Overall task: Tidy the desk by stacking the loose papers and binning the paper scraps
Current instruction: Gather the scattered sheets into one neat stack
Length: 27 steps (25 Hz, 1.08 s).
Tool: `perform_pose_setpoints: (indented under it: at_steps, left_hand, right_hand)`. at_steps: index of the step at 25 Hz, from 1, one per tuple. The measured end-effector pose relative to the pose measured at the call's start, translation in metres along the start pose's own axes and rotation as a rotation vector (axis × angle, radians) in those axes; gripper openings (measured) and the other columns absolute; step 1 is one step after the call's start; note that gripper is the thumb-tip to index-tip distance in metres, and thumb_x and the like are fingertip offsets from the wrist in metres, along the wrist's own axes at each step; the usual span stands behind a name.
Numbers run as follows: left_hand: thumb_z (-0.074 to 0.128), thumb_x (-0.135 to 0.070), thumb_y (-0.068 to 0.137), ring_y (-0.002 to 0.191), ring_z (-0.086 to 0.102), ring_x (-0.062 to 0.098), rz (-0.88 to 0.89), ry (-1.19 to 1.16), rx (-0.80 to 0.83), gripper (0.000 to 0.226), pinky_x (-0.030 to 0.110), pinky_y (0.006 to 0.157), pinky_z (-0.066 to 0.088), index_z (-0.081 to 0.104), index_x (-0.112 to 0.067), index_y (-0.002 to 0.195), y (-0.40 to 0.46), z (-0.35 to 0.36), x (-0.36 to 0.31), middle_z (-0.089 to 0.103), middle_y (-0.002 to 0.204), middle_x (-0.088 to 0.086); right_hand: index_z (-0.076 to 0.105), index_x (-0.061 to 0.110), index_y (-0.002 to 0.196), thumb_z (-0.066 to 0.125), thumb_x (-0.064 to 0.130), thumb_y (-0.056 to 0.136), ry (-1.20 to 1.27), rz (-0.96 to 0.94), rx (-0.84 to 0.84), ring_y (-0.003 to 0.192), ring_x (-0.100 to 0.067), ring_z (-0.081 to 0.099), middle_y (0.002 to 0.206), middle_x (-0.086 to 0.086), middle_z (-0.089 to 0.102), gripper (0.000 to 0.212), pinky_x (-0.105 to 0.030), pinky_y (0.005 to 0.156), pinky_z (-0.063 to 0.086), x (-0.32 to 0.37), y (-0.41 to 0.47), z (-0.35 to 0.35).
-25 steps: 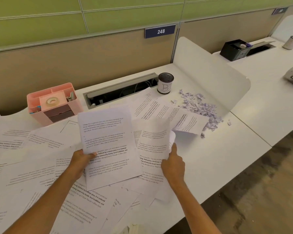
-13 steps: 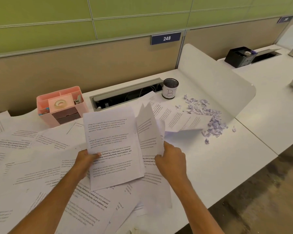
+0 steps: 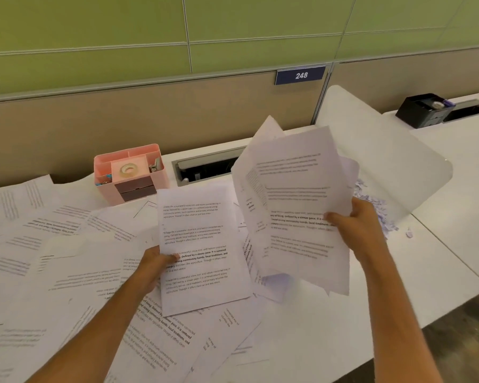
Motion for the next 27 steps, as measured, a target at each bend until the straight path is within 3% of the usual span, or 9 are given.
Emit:
perform_pose_setpoints:
  at_steps: [5,11,13,16,19,21,24,26,27]
  left_hand:
    - [0.068,0.004,0.084,0.100,0.067,0.031,-0.047,0.032,0.017,0.037,0.052,0.090,0.054,0.063,-0.011,0.118,0.004,0.002,0.005,0.071,0.111,0.011]
    - [0.064,0.000,0.084,0.096,0.068,0.037,-0.102,0.028,0.009,0.035,0.057,0.080,0.056,0.063,-0.010,0.118,0.003,0.002,0.009,0.072,0.106,0.014]
    - [0.061,-0.005,0.086,0.093,0.069,0.038,-0.121,0.002,0.003,0.033,0.057,0.078,0.056,0.063,-0.009,0.118,0.002,0.001,0.010,0.073,0.103,0.017]
    - [0.056,-0.024,0.094,0.082,0.068,0.034,-0.148,-0.075,-0.033,0.027,0.040,0.066,0.055,0.064,-0.010,0.115,0.002,0.001,0.011,0.072,0.097,0.018]
    - [0.045,-0.059,0.093,0.086,0.068,0.034,-0.158,-0.120,-0.014,0.049,0.037,0.070,0.053,0.067,-0.018,0.110,0.002,0.006,0.011,0.073,0.100,0.016]
    - [0.039,-0.071,0.087,0.090,0.069,0.035,-0.148,-0.112,-0.010,0.060,0.038,0.072,0.054,0.068,-0.023,0.110,0.004,0.007,0.011,0.073,0.102,0.015]
    - [0.046,-0.077,0.077,0.097,0.068,0.035,-0.133,-0.086,-0.013,0.070,0.046,0.084,0.055,0.067,-0.021,0.114,0.005,0.009,0.010,0.073,0.105,0.013]
    - [0.058,-0.066,0.078,0.099,0.064,0.029,-0.114,-0.093,-0.040,0.061,0.044,0.093,0.049,0.062,-0.018,0.115,0.003,0.010,0.007,0.070,0.105,0.008]
    - [0.063,-0.059,0.081,0.095,0.062,0.026,-0.109,-0.094,-0.061,0.051,0.041,0.090,0.049,0.060,-0.018,0.112,0.002,0.009,0.005,0.068,0.102,0.005]
  right_hand:
    - [0.067,0.002,0.100,0.060,-0.018,0.076,0.348,-0.021,-0.007,0.071,-0.018,0.073,0.081,0.003,0.076,0.032,-0.029,0.062,0.059,0.006,0.022,-0.019]
    - [0.068,0.002,0.098,0.056,-0.019,0.074,0.593,0.203,0.172,0.077,-0.028,0.073,0.089,-0.010,0.076,0.034,-0.036,0.064,0.060,-0.034,0.033,0.041]
    - [0.068,0.002,0.099,0.057,-0.018,0.074,0.617,0.304,0.224,0.078,-0.029,0.073,0.090,-0.011,0.076,0.034,-0.037,0.062,0.059,-0.057,0.032,0.070]
    - [0.068,0.002,0.099,0.059,-0.016,0.076,0.590,0.438,0.292,0.078,-0.031,0.074,0.094,-0.014,0.075,0.031,-0.038,0.061,0.059,-0.089,0.028,0.107]
    - [0.068,-0.001,0.101,0.059,-0.016,0.076,0.589,0.513,0.342,0.079,-0.032,0.073,0.099,-0.017,0.074,0.030,-0.037,0.058,0.058,-0.105,0.022,0.133]
    - [0.068,-0.002,0.104,0.059,-0.017,0.076,0.589,0.498,0.369,0.082,-0.032,0.073,0.099,-0.017,0.074,0.032,-0.037,0.059,0.059,-0.103,0.021,0.143]
    - [0.068,-0.001,0.103,0.059,-0.018,0.076,0.539,0.425,0.398,0.085,-0.032,0.073,0.100,-0.017,0.074,0.033,-0.038,0.064,0.060,-0.095,0.020,0.154]
    - [0.068,-0.001,0.103,0.060,-0.018,0.076,0.477,0.381,0.425,0.086,-0.032,0.073,0.101,-0.016,0.074,0.033,-0.039,0.068,0.060,-0.092,0.017,0.162]
    - [0.068,-0.001,0.104,0.060,-0.017,0.076,0.449,0.368,0.449,0.087,-0.032,0.073,0.103,-0.016,0.074,0.033,-0.040,0.070,0.060,-0.090,0.013,0.167]
Point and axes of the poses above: each hand's wrist, its own y-axis towards the middle knuckle, its own z-axis out of the palm, x = y × z, the point moved 8 cm from there along y, towards the middle knuckle
